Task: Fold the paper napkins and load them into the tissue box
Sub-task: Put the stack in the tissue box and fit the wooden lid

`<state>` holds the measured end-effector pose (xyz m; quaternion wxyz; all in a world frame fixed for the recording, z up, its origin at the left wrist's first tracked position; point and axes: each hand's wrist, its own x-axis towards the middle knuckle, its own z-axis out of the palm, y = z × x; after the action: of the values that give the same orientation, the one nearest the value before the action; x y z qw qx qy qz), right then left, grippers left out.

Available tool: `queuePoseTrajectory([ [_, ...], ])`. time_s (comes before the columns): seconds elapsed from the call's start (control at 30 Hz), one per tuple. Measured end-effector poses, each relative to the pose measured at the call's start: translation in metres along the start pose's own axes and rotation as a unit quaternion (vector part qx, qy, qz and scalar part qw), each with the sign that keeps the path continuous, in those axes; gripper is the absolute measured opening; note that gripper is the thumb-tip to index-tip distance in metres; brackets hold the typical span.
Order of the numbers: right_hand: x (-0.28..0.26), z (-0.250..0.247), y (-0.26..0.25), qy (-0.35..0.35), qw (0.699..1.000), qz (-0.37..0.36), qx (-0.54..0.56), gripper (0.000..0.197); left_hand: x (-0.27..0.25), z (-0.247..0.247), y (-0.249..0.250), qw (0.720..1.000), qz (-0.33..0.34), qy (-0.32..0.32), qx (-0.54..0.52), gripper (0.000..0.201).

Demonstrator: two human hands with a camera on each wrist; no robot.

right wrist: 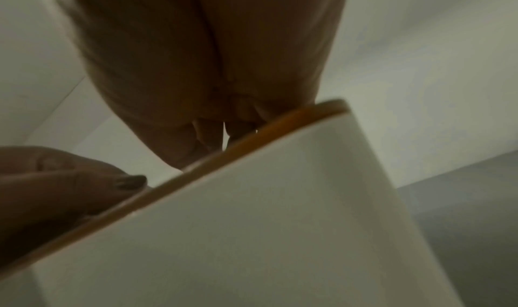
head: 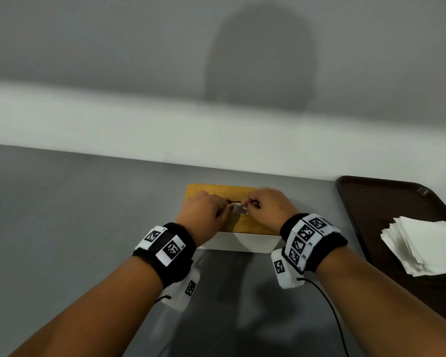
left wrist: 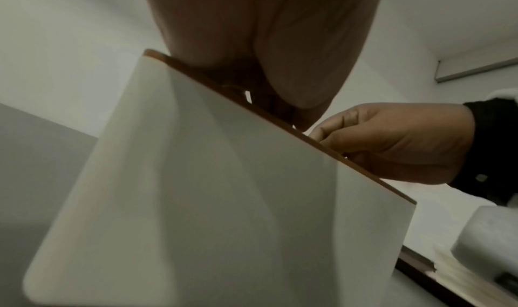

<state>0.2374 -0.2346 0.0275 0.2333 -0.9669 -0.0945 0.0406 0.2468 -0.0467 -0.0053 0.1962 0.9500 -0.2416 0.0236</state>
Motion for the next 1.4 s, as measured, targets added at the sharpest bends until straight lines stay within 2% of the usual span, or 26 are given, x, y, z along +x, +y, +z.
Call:
queuePoseTrajectory([
  [0.07,0.001,-0.003,0.000,0.006,1.000,0.001,0.020,0.021,0.001,-0.001,-0.002,0.997,-0.017,0.025,-0.074,0.025],
  [0.17,0.006,-0.005,-0.003,-0.001,1.000,-0.013,0.025,0.018,0.003,-0.004,0.001,0.990,-0.042,0.046,-0.128,0.015],
  [0.37,0.014,-0.002,-0.013,-0.059,0.994,-0.036,-0.089,0.014,0.004,-0.008,0.004,0.984,-0.035,0.076,-0.157,0.003],
  [0.47,0.015,-0.003,-0.015,-0.062,0.992,-0.044,-0.104,0.006,0.003,-0.010,0.003,0.984,-0.004,0.067,-0.163,0.009],
  [0.57,0.014,-0.007,-0.014,-0.055,0.992,-0.073,-0.084,0.009,0.005,-0.009,-0.006,0.994,0.028,0.041,-0.096,0.021],
  [0.67,0.013,-0.011,-0.015,-0.059,0.993,-0.078,-0.060,0.003,0.008,-0.009,-0.007,0.998,0.032,0.008,-0.046,0.015],
  [0.73,0.013,-0.013,-0.014,-0.064,0.995,-0.066,-0.044,0.004,0.011,-0.012,-0.005,0.998,0.021,0.008,-0.063,0.014],
  [0.83,0.013,-0.015,-0.009,-0.076,0.994,-0.055,-0.059,0.023,0.014,-0.019,-0.004,0.997,0.015,-0.010,-0.080,0.018],
  [0.93,0.012,-0.016,-0.008,-0.072,0.991,-0.060,-0.094,0.023,0.015,-0.021,-0.005,0.995,0.027,-0.016,-0.094,0.016],
  [1.03,0.009,-0.017,-0.008,-0.054,0.996,-0.062,-0.027,0.020,0.015,-0.022,-0.014,0.995,0.034,0.007,-0.092,0.021],
  [1.1,0.006,-0.017,-0.005,-0.050,0.997,-0.062,-0.009,0.019,0.014,-0.026,-0.021,0.994,0.027,0.001,-0.103,0.018],
  [1.2,0.004,-0.018,0.002,-0.035,0.999,-0.033,0.022,0.031,0.011,-0.032,-0.024,0.989,0.006,-0.028,-0.148,0.012],
  [1.27,0.005,-0.019,0.006,-0.033,0.999,-0.004,0.031,0.036,0.010,-0.031,-0.020,0.987,0.001,-0.024,-0.160,0.009],
  [1.33,0.005,-0.019,0.008,-0.038,0.999,-0.002,0.005,0.029,0.008,-0.029,-0.017,0.986,-0.005,-0.014,-0.165,0.008],
  [1.4,0.002,-0.018,0.009,-0.033,0.999,-0.011,0.026,0.019,0.008,-0.024,-0.017,0.985,-0.012,-0.001,-0.173,0.008],
])
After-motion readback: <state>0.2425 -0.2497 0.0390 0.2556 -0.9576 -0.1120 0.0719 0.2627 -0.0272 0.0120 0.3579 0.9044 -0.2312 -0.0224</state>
